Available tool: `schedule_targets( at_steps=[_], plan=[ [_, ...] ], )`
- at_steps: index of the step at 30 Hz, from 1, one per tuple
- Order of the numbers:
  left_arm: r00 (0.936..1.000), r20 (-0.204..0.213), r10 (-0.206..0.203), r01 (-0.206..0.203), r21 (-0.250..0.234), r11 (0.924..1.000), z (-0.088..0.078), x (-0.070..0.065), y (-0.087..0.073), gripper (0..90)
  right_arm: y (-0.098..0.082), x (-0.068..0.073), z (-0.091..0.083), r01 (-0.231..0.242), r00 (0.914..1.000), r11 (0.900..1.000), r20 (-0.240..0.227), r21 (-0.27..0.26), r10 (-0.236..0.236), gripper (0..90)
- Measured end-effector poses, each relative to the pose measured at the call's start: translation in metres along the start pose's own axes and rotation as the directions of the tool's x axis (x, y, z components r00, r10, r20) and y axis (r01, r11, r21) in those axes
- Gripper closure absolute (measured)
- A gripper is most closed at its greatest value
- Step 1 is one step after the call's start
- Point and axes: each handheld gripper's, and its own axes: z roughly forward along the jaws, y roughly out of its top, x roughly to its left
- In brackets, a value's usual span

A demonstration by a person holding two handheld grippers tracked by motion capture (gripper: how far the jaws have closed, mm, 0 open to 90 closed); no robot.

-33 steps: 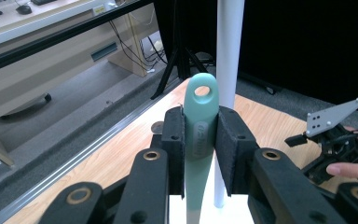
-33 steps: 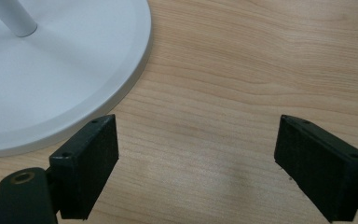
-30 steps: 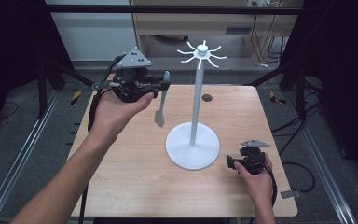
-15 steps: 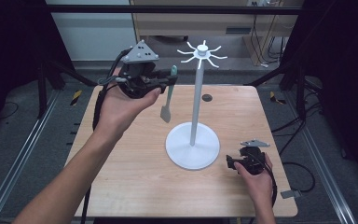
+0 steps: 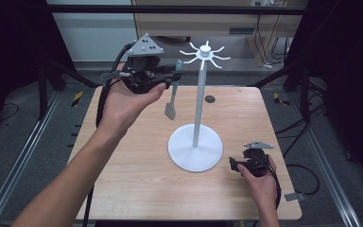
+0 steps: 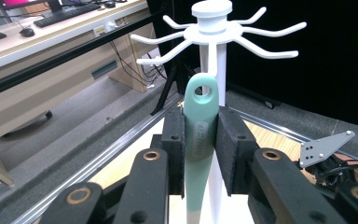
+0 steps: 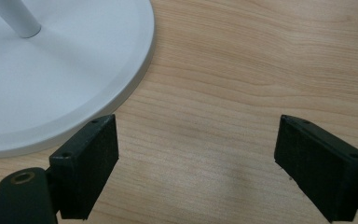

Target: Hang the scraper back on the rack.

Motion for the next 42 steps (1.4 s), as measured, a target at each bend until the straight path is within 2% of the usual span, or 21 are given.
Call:
schedule_targets(
  at_steps=[6, 10, 34, 42],
  plan=[
    [1.0000, 0.004, 0.007, -0.007, -0.001, 1.0000, 0.001, -0.003, 0.004, 74.2, 0.000, -0.001, 0.000, 0.011, 0.9999, 1.000, 0.002, 0.001, -0.011, 14.0],
    [0.9997, -0.009, 0.022, -0.022, 0.010, 0.9997, 0.003, -0.005, 0.004, 74.1, 0.000, -0.001, 0.000, 0.007, 1.0000, 1.000, 0.002, 0.003, -0.007, 14.0],
    [0.9999, 0.006, -0.011, 0.011, 0.006, 0.9999, 0.018, -0.004, 0.005, 74.0, -0.001, -0.002, 0.000, -0.002, 1.0000, 1.000, -0.003, 0.001, 0.002, 13.9],
    [0.9999, -0.010, -0.005, 0.005, 0.006, 1.0000, 0.018, -0.005, 0.004, 73.9, 0.000, -0.001, -0.001, -0.002, 1.0000, 1.000, -0.002, 0.003, 0.002, 13.8]
  ],
)
